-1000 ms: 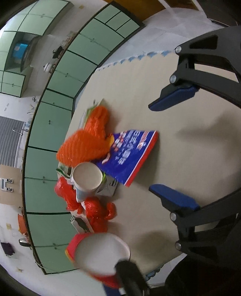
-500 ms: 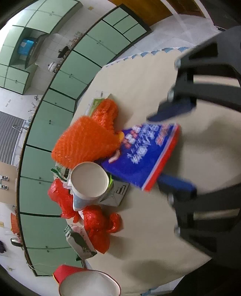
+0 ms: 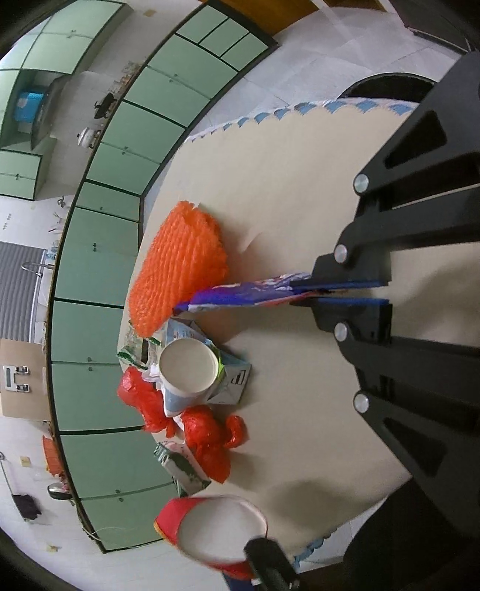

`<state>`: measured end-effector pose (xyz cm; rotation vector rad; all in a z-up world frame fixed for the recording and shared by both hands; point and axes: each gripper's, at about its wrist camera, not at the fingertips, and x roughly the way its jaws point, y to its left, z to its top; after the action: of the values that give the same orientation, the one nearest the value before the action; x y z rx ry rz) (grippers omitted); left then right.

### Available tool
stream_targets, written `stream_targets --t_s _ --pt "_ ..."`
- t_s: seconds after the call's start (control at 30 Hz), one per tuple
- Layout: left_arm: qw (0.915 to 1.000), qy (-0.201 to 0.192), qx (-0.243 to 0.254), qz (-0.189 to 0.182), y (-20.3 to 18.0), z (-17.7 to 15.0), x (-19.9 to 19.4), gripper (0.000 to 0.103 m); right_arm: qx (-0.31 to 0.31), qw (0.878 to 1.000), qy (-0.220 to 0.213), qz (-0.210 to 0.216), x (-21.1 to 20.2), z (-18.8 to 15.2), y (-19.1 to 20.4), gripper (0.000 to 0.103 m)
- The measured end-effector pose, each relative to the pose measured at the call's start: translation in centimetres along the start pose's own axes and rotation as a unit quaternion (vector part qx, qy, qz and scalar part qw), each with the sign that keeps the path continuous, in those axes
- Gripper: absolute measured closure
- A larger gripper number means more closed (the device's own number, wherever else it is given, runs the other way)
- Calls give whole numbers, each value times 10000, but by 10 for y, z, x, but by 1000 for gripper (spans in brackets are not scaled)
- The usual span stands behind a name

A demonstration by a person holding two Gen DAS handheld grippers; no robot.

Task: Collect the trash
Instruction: 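Carry the red cup and blue bag to the bin and release both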

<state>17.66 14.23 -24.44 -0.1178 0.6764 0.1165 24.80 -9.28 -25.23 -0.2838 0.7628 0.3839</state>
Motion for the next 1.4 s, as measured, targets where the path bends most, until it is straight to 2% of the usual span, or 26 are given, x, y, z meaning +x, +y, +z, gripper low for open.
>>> stream_targets --t_s 0.23,0.4,0.73,1.0,1.23,1.4 --pt "9999 -28 130 -41 -14 -3 -6 23 210 9997 -146 38 -38 -4 -12 101" --pt "9995 -33 259 -191 -33 -4 -10 23 481 9983 -317 18 -75 -8 -35 101" --pt "9922 -98 862 -897 -122 7 -12 23 1018 9920 -515 -548 -125 -35 -109 101" --pt "9808 -118 1329 -1421 -202 15 -5 23 1583 9807 -474 -1043 -142 -74 -179 101" --pt "9675 75 1746 -1829 -276 15 19 23 1981 9697 -318 -1391 -137 -112 -234 101" --pt "9513 583 2080 -2198 -350 10 58 23 2452 9562 49 -1599 -111 -148 -295 101"
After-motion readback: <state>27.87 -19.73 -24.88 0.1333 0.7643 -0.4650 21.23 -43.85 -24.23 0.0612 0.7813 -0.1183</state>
